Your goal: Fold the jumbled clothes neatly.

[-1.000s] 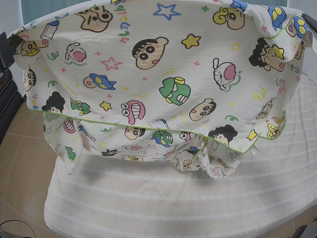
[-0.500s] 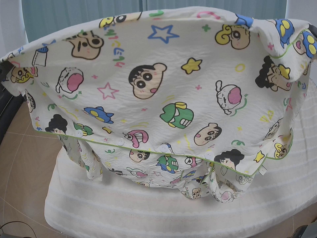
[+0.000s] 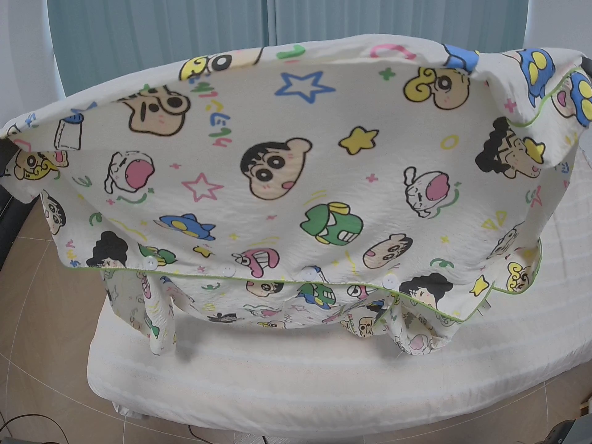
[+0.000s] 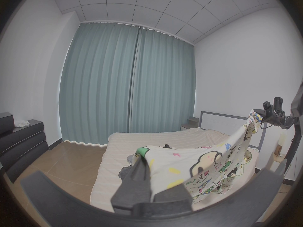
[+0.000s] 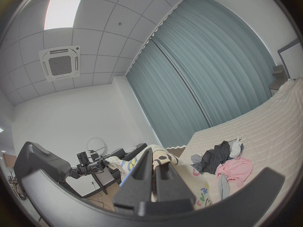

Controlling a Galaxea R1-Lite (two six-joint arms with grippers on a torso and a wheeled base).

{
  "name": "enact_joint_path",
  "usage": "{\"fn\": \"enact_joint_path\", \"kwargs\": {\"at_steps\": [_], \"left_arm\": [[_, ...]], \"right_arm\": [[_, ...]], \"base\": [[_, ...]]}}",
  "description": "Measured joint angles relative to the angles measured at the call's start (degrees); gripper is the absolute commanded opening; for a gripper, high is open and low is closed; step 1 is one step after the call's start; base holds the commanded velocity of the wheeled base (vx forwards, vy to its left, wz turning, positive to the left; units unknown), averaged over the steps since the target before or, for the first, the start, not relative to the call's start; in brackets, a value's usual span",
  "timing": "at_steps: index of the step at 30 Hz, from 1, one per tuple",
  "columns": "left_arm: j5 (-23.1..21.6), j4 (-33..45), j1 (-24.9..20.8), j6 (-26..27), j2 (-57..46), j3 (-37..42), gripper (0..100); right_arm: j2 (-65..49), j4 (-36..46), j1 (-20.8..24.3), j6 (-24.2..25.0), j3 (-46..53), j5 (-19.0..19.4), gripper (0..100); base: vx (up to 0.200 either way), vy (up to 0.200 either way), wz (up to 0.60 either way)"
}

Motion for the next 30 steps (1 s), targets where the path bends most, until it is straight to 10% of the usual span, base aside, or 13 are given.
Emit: {"fn": "enact_joint_path", "kwargs": {"at_steps": [30], "left_arm": [[0.0, -0.2, -2.6, -0.1, -1.8, 1.0, 0]], "right_arm": [[-1.8, 0.0, 0.0, 0.1, 2.2, 1.4, 0]], "base": [[0.0, -0.153, 0.0]]}}
